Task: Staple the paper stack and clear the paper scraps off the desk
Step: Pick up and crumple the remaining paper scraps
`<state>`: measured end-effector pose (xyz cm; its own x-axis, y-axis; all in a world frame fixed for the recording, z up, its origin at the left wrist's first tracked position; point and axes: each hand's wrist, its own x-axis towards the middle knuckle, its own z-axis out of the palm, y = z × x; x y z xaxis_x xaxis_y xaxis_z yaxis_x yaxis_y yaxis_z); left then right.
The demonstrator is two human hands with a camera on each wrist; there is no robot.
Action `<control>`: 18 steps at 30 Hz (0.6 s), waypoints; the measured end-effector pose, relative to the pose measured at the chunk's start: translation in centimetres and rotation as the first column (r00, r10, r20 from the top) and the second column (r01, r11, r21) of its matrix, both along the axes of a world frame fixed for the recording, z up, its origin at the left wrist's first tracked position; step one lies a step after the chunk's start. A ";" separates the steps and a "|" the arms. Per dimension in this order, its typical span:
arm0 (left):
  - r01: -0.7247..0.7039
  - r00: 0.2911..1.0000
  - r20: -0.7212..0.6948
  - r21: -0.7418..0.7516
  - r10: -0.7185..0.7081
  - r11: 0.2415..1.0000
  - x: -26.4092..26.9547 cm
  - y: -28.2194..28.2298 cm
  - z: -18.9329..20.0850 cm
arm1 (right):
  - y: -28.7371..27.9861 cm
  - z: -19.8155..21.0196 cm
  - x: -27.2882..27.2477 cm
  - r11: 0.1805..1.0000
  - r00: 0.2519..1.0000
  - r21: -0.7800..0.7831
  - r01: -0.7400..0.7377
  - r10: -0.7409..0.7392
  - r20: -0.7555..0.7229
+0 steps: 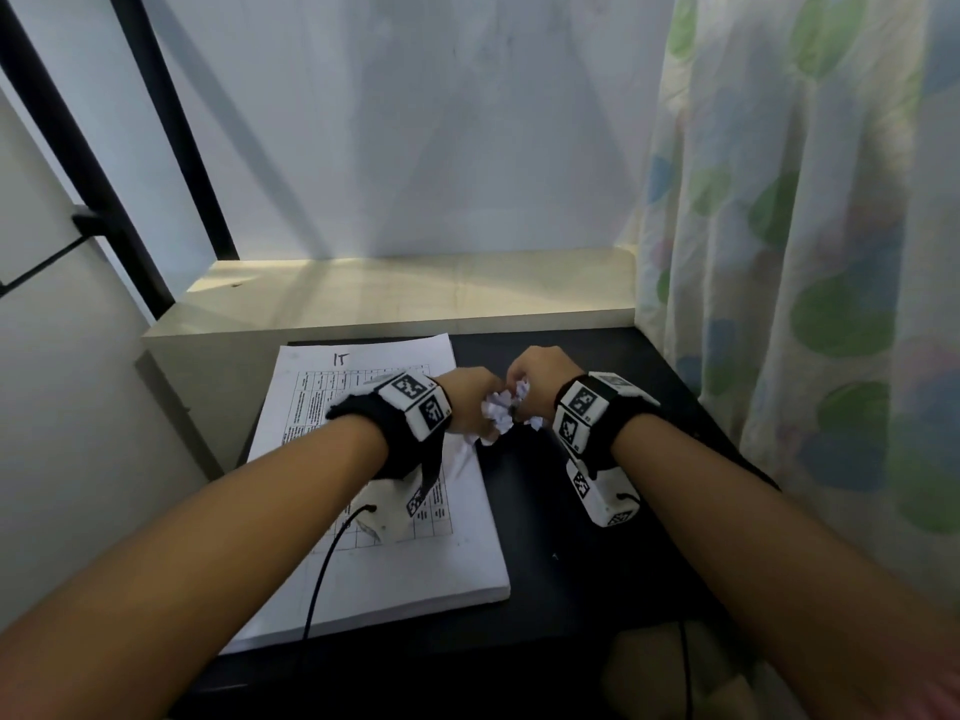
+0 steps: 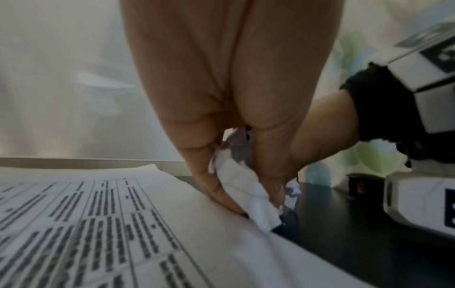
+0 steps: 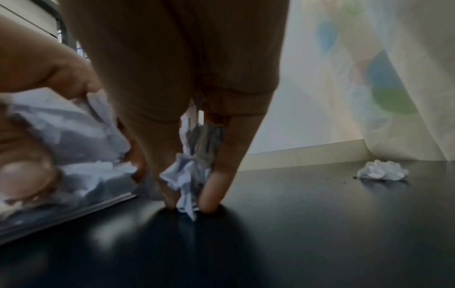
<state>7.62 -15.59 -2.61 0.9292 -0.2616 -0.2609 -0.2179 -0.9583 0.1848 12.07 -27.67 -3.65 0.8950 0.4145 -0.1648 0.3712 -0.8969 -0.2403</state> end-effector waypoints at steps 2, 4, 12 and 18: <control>-0.030 1.000 0.001 -0.088 0.030 0.996 0.1 0.5 0.0 | 0.4 -0.1 -0.2 1.000 1.000 -0.019 -0.004 0.005 0.019; -0.055 0.998 -0.020 -0.169 0.053 0.984 0.1 0.8 0.0 | 0.7 -0.3 -0.4 0.999 0.999 -0.039 -0.009 0.011 0.037; -0.077 0.997 0.006 -0.262 0.081 0.962 -1.8 2.2 1.0 | -0.4 -0.4 -1.9 0.996 0.996 0.006 0.088 -0.088 0.002; -0.106 0.994 -0.016 -0.295 0.106 0.950 -2.3 4.0 1.7 | -5.5 2.4 -0.6 0.869 0.929 0.366 0.332 -0.368 0.032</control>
<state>5.32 -11.62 -0.87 0.9557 -0.2272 -0.1873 -0.1183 -0.8787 0.4625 11.47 -33.17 -1.27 0.9960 0.0848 0.0270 0.0859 -0.8372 -0.5402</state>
